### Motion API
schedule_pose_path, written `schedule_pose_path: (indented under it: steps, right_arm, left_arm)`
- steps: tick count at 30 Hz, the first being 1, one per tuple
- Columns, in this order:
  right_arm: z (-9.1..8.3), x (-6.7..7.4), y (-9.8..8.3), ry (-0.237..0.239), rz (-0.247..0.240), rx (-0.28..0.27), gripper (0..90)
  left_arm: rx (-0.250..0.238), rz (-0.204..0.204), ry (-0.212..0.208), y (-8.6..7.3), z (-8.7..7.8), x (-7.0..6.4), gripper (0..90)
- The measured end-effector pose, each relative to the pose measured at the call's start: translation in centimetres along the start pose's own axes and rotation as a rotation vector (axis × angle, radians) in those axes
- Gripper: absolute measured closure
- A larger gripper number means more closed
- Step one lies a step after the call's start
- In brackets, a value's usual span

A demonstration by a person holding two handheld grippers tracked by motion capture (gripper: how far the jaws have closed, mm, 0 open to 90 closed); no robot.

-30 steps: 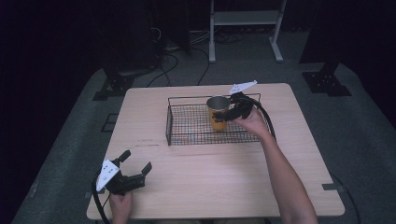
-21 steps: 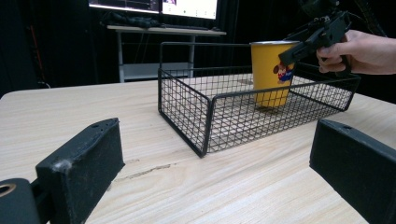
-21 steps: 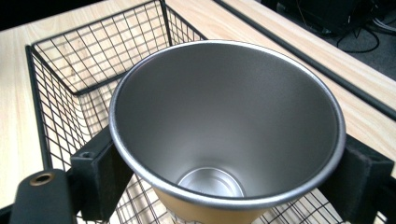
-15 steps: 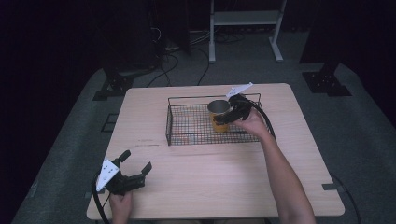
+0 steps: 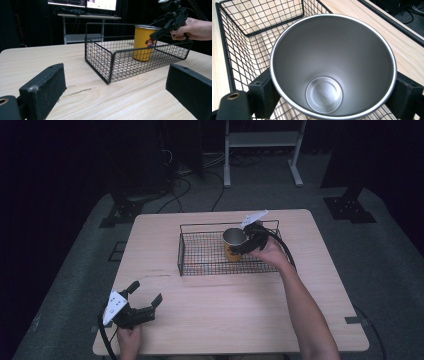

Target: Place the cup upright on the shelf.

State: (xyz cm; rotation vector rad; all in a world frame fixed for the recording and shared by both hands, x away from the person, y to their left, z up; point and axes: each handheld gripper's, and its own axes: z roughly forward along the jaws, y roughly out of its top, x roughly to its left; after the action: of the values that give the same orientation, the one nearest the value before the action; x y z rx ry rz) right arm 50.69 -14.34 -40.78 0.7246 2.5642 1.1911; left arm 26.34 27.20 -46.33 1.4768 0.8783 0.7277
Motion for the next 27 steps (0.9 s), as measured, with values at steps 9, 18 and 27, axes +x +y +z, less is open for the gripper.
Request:
schedule_pose_path:
  steps: [9,18,27]
  right_arm:
    - [-0.2,0.1,-0.1,0.0,-0.01,0.01,10.7]
    - [-0.3,0.2,-0.1,0.0,-0.013,0.017,10.3]
    - [-1.1,0.3,-0.1,-0.009,-0.014,0.008,10.8]
  left_arm:
    - [-0.001,-0.001,-0.001,0.0,0.0,0.0,1.6]
    - [-0.002,-0.001,0.0,0.0,0.0,0.0,1.6]
    - [-0.003,-0.002,0.001,0.0,0.0,0.0,1.7]
